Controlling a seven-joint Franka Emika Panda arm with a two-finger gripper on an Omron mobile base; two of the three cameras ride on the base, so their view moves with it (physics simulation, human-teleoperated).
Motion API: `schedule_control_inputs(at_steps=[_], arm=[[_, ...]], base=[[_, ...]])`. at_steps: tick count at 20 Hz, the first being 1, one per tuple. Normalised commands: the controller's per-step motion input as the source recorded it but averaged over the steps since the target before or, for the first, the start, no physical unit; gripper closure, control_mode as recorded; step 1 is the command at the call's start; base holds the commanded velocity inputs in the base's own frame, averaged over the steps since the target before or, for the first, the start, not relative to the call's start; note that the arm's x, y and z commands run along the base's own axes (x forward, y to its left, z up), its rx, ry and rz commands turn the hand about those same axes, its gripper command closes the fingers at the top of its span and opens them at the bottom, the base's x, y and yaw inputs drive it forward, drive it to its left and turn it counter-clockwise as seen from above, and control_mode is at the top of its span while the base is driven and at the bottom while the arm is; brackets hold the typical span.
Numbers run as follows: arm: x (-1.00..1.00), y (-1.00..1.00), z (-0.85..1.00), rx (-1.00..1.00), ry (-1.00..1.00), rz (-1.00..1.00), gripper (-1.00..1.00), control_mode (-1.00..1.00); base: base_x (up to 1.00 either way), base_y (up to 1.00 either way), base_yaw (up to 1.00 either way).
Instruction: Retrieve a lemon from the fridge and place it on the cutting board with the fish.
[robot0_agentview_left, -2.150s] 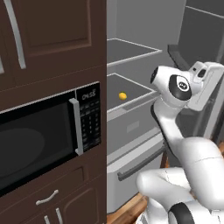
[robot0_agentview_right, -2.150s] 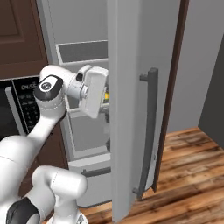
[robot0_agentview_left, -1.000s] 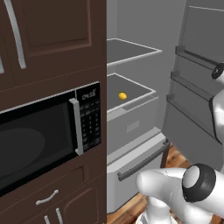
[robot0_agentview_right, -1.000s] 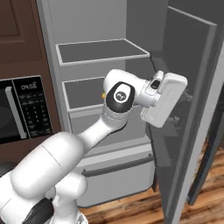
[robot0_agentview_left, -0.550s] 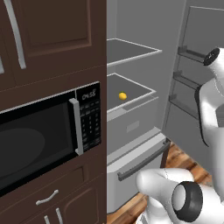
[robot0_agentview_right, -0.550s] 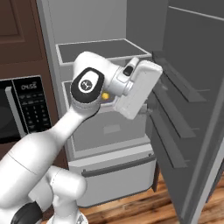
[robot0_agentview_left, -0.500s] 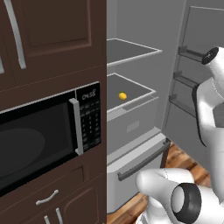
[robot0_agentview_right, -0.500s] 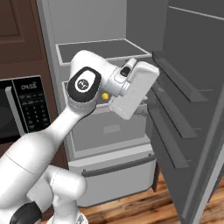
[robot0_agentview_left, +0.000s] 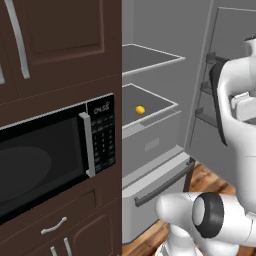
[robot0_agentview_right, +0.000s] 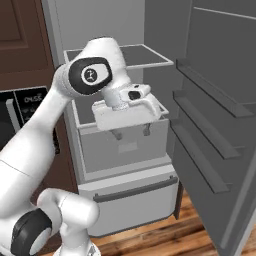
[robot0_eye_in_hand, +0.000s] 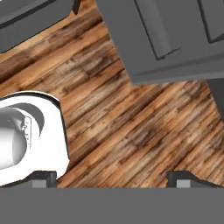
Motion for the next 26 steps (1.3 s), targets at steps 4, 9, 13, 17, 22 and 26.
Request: schedule_control_inputs(at_steps=[4, 9, 13, 17, 22, 26], arm=[[0.10, 0.89, -0.36, 0.69, -0.04, -0.17, -1.00, -1.00], [0.01, 1.00, -0.24, 0.02, -0.13, -0.03, -1.00, -1.00], [0.01, 1.00, -0.04, -0.09, -0.06, 0.00, -1.00, -1.00], [0.05, 0.76, -0.25, 0.00, 0.00, 0.00, -1.00, -1.00], [0.00, 0.28, -0.53, 0.00, -0.16, 0.00, -1.00, -1.00], [0.00, 0.20, -0.45, -0.04, -0.32, 0.00, -1.00, -1.00]], base=[[0.00, 0.00, 0.00], [0.00, 0.00, 0.00], [0.00, 0.00, 0.00], [0.00, 0.00, 0.00], [0.00, 0.00, 0.00], [0.00, 0.00, 0.00]])
